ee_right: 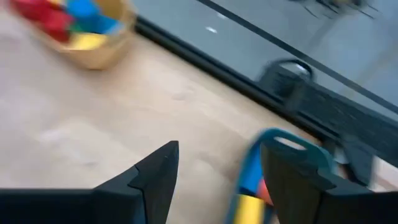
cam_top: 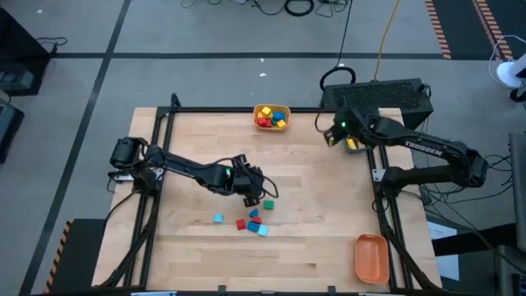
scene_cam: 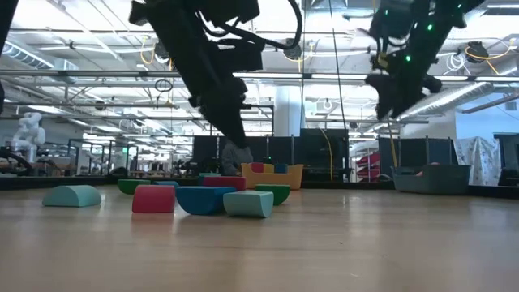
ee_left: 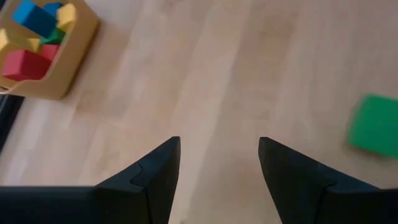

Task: Sort blocks by size
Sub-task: Put the green half circle block into the orange bin

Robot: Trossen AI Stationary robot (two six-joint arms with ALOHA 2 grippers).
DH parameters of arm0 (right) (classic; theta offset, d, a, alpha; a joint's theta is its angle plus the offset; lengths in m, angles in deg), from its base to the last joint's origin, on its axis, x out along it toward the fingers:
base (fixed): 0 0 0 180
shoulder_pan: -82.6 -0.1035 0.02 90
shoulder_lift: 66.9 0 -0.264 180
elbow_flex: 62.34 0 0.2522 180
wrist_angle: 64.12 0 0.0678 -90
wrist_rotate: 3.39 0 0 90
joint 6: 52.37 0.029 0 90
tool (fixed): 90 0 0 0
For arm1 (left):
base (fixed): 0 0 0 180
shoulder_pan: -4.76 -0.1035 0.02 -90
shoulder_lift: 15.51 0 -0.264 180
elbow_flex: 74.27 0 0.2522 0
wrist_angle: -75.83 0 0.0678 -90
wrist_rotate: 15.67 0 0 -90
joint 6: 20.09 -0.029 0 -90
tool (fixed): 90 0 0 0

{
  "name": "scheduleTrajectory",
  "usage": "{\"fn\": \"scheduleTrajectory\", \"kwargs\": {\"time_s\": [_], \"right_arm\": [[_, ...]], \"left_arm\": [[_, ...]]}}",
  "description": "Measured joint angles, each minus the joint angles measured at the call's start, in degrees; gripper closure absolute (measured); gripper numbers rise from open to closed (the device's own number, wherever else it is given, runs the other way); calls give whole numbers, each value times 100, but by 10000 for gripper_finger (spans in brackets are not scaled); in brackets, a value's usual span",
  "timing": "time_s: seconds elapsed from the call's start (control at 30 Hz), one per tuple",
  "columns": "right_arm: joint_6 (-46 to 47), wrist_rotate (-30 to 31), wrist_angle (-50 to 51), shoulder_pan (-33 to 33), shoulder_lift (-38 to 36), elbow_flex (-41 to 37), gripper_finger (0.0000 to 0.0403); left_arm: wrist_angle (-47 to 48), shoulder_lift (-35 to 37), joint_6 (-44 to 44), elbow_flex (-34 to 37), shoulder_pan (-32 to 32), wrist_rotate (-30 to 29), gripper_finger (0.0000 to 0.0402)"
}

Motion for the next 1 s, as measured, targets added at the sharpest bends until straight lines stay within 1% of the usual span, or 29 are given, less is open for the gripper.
{"fn": "scheduleTrajectory", "kwargs": {"time_s": [0.1,0.33,0.43,0.57,0.7,0.83,1.0], "right_arm": [[230,-22,-75,-625,-91,0,193],[766,2,-313,-1962,-99,0,193],[954,5,-467,-2438,-50,0,193],[1110,30,-729,-2974,107,0,193],[1187,52,-995,-3375,350,0,193],[1189,58,-1312,-3614,737,0,193],[1066,67,-1917,-3799,1350,0,193]], "left_arm": [[249,11,172,0,226,0,182],[702,98,899,2,786,-3,182],[715,111,1176,2,992,-22,182],[1018,111,1503,2,1212,-156,182],[1510,111,1640,2,1324,-175,182],[1768,111,1615,2,1317,-103,182],[2194,111,1441,2,1072,21,182]]}}
